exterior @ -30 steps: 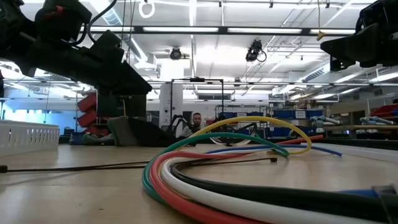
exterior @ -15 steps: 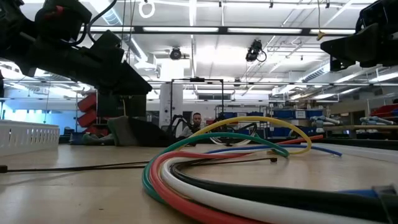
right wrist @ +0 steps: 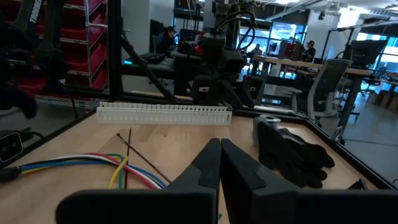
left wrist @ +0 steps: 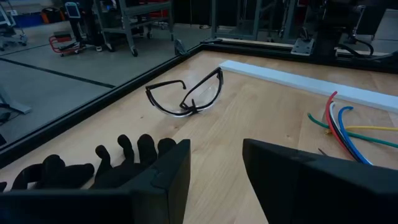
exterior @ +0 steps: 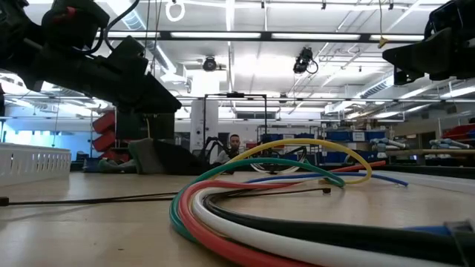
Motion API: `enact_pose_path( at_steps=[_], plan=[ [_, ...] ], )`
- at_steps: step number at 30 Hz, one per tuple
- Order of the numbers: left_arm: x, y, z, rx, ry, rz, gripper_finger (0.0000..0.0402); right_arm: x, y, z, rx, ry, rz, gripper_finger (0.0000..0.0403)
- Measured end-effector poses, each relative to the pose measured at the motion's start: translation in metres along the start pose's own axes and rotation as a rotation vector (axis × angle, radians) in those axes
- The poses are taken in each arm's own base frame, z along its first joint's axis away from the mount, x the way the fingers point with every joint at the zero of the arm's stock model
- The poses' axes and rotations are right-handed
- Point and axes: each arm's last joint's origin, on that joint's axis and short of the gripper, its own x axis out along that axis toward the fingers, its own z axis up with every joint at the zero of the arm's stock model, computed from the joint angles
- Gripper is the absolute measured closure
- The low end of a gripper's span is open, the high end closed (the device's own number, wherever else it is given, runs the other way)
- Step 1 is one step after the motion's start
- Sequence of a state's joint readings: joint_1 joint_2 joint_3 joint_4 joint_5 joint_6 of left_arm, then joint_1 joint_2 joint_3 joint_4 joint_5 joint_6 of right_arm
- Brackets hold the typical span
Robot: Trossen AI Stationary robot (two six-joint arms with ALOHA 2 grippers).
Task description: Ziptie cables
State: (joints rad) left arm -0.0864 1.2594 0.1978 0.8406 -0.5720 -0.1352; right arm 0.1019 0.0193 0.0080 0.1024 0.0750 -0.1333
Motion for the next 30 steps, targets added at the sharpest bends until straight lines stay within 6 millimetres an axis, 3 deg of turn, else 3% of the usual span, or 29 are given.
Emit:
enact_pose_path(
  at_steps=[30],
  plan=[
    [0.0000,-0.0004,0.0035,-0.020,-0.031,-0.004,0.0260,0.0000,0.0000,0.0001,0.000,0.000,0.000,0.0396]
  ],
)
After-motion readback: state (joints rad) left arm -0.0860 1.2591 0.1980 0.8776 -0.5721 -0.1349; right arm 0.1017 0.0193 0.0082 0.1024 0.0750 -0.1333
